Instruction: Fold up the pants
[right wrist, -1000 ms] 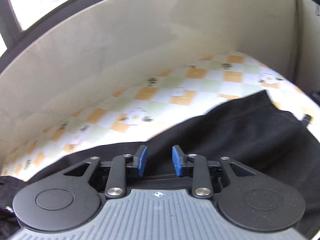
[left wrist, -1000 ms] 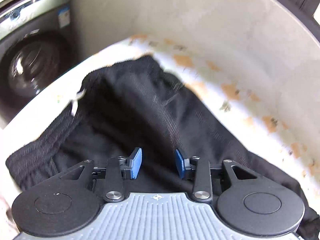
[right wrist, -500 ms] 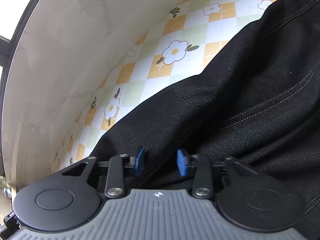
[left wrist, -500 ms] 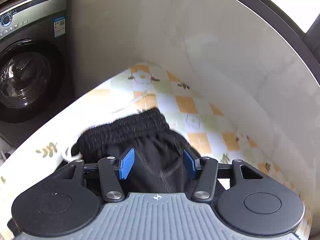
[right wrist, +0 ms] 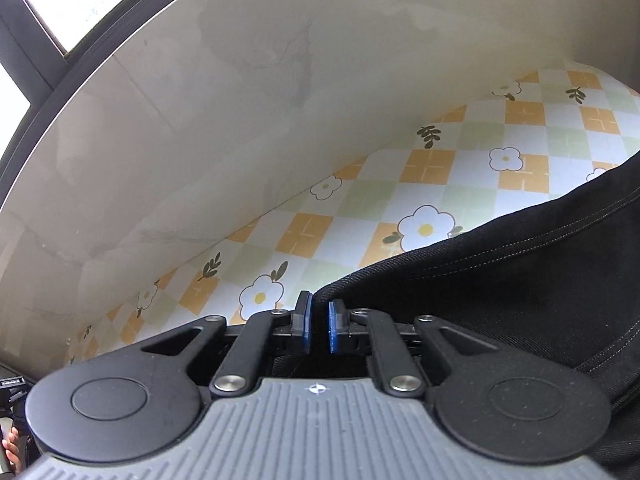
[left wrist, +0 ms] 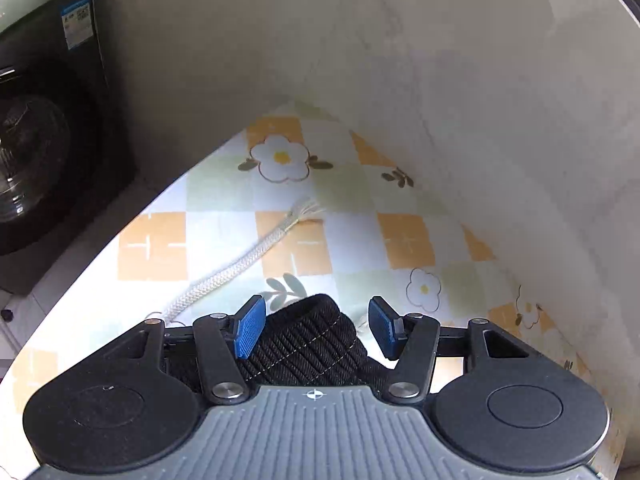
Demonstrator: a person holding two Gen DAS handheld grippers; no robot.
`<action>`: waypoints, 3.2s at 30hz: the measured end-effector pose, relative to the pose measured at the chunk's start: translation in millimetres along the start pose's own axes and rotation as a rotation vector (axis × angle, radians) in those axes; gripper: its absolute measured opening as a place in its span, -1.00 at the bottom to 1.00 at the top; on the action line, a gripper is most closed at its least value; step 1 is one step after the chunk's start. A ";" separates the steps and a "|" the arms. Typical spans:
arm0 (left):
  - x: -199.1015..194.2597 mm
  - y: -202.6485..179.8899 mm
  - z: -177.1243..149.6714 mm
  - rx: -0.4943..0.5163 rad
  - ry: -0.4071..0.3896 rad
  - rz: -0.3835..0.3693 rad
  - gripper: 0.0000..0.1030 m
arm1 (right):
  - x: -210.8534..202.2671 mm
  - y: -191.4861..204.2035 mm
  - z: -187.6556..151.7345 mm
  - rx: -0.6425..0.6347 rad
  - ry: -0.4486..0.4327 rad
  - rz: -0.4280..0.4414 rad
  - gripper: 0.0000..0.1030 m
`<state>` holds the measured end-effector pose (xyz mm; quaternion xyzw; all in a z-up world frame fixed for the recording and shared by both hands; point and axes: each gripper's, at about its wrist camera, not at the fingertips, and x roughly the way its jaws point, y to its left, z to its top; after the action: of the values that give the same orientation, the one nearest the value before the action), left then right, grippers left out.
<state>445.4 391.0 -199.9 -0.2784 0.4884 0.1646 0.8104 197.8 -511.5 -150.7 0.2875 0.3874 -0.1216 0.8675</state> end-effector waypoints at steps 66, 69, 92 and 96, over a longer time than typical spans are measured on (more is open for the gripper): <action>-3.6 -200.4 -198.6 0.526 -0.130 -0.163 0.14 | -56.9 -144.0 -1.6 0.101 -0.106 -0.202 -0.27; 12.1 -215.5 -216.2 0.584 -0.111 -0.094 0.03 | -58.8 -157.1 -0.9 0.105 -0.093 -0.175 -0.27; -25.7 -190.6 -275.6 0.463 -0.186 0.141 -0.86 | -71.9 -197.6 -4.8 0.056 -0.065 -0.138 -0.25; -37.9 -185.3 -285.2 0.402 -0.193 0.184 -0.86 | -73.3 -209.0 -8.8 0.046 -0.069 -0.171 -0.24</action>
<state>327.8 70.1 -217.5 -0.0485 0.4550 0.1631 0.8741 52.7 -675.4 -185.5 0.2691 0.3772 -0.2139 0.8600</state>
